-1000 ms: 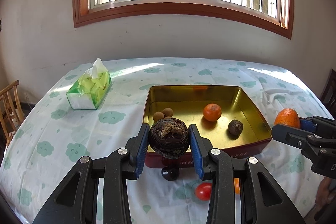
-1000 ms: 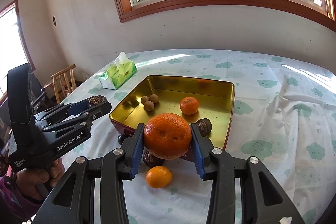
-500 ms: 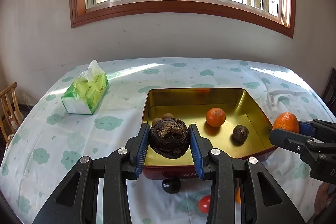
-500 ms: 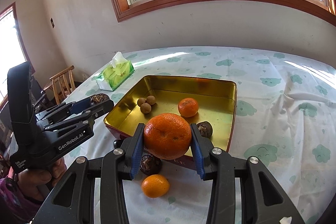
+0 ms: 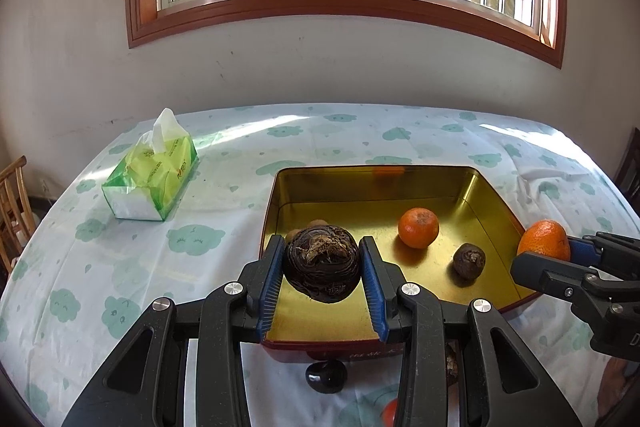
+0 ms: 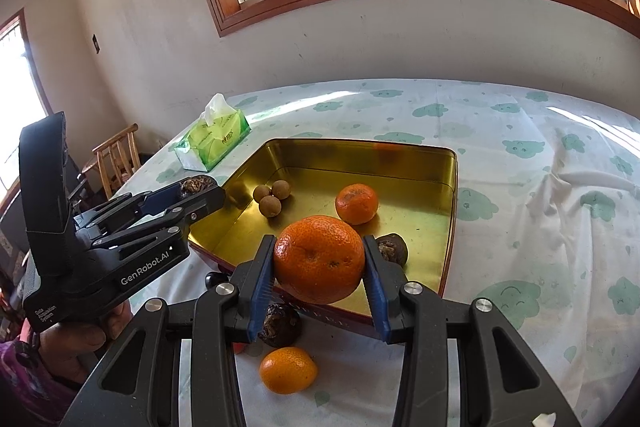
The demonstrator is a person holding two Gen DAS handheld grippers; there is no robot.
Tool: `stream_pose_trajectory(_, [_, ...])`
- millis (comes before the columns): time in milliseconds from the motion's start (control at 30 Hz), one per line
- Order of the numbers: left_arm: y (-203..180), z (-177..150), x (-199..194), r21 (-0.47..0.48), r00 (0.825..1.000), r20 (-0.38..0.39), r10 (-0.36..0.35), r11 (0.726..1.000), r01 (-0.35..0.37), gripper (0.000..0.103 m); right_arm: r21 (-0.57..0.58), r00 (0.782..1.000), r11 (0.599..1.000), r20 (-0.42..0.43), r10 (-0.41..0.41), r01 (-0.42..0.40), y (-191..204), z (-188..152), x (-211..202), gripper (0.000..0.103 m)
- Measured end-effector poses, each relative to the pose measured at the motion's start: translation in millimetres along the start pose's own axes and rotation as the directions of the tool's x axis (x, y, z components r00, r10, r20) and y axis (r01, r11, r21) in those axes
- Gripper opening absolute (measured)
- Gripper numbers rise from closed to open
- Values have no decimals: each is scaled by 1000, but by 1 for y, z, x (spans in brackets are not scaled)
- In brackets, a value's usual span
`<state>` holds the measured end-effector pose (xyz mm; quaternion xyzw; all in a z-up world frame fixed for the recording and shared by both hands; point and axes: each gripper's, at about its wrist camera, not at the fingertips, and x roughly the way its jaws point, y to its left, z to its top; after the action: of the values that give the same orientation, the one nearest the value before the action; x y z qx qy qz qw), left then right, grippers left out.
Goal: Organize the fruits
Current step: 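Lower the mandarin into the tin and open the right tool while the left releases the mangosteen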
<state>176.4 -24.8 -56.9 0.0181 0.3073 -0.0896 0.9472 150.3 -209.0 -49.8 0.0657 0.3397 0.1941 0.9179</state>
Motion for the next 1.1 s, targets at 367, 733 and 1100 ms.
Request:
stream_pose_trajectory(367, [-2, 5, 12, 10, 1000, 1, -3, 1000, 3, 38, 2, 1000, 1000, -3, 5, -5, 0, 3, 9, 38])
stream_pose_trajectory(733, [-1, 8, 22, 11, 1000, -5, -8, 1000, 8, 38, 4, 1000, 1000, -11, 8, -8, -1, 6, 21, 38])
stream_pose_trajectory(1100, [0, 11, 30, 11, 1000, -9, -6, 1000, 6, 38, 6, 1000, 1000, -14, 10, -10, -1, 7, 26, 38])
